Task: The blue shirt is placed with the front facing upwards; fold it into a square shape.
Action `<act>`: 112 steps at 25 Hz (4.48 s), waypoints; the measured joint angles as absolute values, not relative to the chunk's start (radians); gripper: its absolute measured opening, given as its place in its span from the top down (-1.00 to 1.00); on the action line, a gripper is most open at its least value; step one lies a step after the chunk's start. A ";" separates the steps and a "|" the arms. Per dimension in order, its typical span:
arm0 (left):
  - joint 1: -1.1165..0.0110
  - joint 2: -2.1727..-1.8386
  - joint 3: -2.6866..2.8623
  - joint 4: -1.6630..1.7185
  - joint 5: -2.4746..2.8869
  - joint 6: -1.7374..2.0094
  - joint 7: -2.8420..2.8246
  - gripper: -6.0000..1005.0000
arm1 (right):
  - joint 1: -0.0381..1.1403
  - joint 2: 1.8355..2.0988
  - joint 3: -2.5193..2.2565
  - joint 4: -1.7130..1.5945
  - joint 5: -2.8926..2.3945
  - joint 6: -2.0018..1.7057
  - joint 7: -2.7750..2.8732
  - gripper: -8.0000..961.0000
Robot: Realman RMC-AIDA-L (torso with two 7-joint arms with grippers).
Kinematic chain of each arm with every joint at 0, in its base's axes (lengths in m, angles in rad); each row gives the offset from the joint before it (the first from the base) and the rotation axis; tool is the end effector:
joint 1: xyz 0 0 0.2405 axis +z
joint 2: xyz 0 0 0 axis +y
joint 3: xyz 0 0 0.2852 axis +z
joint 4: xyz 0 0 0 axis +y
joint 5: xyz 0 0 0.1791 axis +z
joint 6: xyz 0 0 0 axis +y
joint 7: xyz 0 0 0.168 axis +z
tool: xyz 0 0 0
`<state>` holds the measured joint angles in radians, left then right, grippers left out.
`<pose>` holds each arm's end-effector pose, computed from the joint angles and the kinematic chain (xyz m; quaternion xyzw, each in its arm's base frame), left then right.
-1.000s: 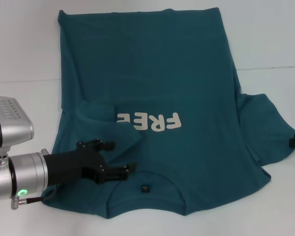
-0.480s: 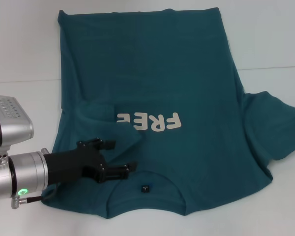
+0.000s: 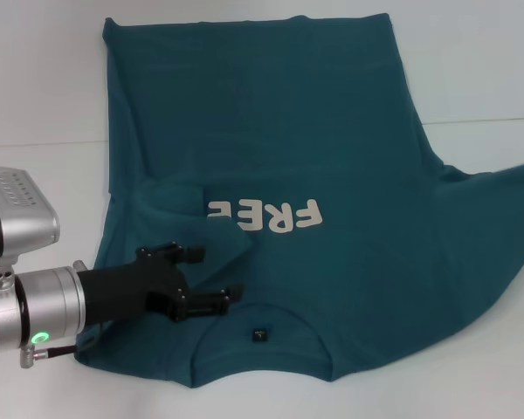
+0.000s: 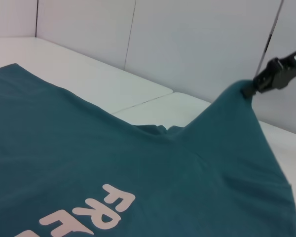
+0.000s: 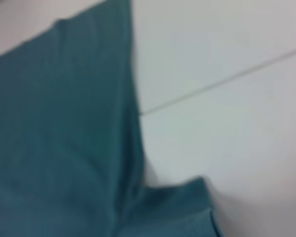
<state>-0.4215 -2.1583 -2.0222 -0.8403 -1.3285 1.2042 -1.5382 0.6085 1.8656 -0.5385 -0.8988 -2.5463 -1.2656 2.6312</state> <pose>-0.2401 0.3315 -0.0801 -0.9358 -0.2343 -0.1955 0.1766 0.3540 0.4013 0.1216 -0.6593 0.6472 0.1115 0.3661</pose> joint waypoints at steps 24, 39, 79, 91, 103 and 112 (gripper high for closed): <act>-0.409 -2.156 -2.086 -0.843 -1.327 1.216 -1.534 -0.83 | 0.875 1.930 -0.887 -0.870 -2.520 -1.375 2.682 0.96; -0.408 -2.151 -2.088 -0.841 -1.323 1.216 -1.537 -0.83 | 0.991 2.011 -0.941 -0.728 -2.648 -1.310 2.659 0.87; -0.194 -2.167 -2.253 -1.173 -1.008 1.309 -2.147 -0.85 | 0.437 1.927 -0.610 -0.822 -2.131 -1.530 2.342 -0.65; -0.121 -2.174 -2.048 -1.265 -1.015 1.099 -1.861 -0.84 | 0.446 1.918 -0.610 -0.804 -2.131 -1.504 2.338 -0.65; -0.080 -2.175 -1.947 -1.343 -1.027 1.100 -1.737 -0.83 | 0.444 1.916 -0.599 -0.803 -2.129 -1.501 2.351 -0.65; -0.087 -2.175 -1.885 -1.352 -0.903 1.032 -1.734 -0.83 | 0.446 1.914 -0.600 -0.802 -2.129 -1.496 2.358 -0.65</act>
<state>-0.0872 -2.1751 -1.8855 -1.3516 -0.9034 1.0324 -1.7338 0.4460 1.9142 -0.5997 -0.8022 -2.1291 -1.4962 2.3580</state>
